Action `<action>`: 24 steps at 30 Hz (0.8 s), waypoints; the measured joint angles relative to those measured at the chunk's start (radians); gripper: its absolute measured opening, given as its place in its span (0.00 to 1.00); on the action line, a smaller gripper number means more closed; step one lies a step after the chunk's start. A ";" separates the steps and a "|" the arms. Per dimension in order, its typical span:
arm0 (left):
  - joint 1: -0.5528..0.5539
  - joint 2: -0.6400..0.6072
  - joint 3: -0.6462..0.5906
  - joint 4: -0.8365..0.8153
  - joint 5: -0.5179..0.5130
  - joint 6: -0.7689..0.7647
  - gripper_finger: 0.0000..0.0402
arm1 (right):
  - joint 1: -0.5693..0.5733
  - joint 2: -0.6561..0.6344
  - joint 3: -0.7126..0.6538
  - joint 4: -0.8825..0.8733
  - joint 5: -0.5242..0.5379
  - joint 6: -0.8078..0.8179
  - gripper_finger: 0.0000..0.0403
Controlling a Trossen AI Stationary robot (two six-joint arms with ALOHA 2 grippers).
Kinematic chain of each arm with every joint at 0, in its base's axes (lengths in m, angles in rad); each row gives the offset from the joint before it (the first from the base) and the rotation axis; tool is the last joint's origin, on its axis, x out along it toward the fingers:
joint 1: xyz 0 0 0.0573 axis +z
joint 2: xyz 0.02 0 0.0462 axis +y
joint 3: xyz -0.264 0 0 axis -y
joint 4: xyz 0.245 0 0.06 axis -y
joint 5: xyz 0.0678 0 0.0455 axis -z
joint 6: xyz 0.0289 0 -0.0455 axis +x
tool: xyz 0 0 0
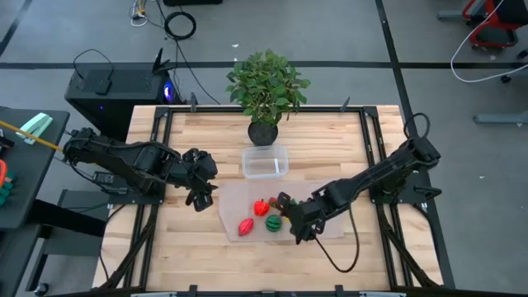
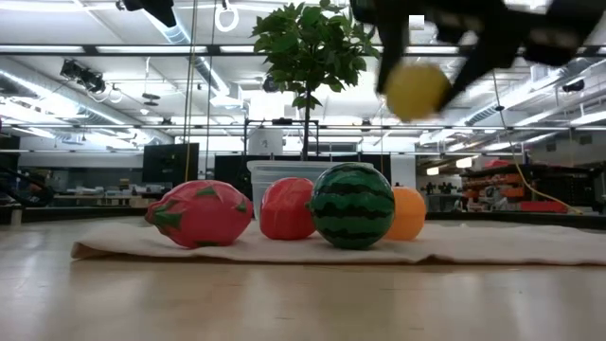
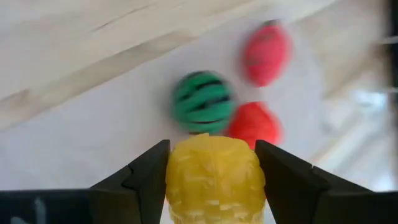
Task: Pick and placing Produce into tupperware
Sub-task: Put the pineapple into the transparent bin
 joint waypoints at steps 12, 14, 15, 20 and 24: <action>0.000 0.000 0.000 0.003 0.000 0.000 0.40 | -0.152 -0.025 0.137 0.235 0.040 0.213 0.56; 0.000 0.000 0.000 0.003 0.000 0.000 0.40 | -0.191 -0.024 0.137 0.262 0.040 0.263 0.56; 0.000 0.000 0.000 0.003 0.000 0.000 0.40 | -0.210 -0.024 0.137 0.269 0.033 0.287 0.56; 0.000 0.000 0.000 0.003 0.000 0.000 0.40 | -0.288 -0.011 0.137 0.341 -0.056 0.483 0.56; 0.000 0.000 0.000 0.003 0.000 -0.001 0.40 | -0.308 -0.002 0.138 0.441 -0.065 0.592 0.56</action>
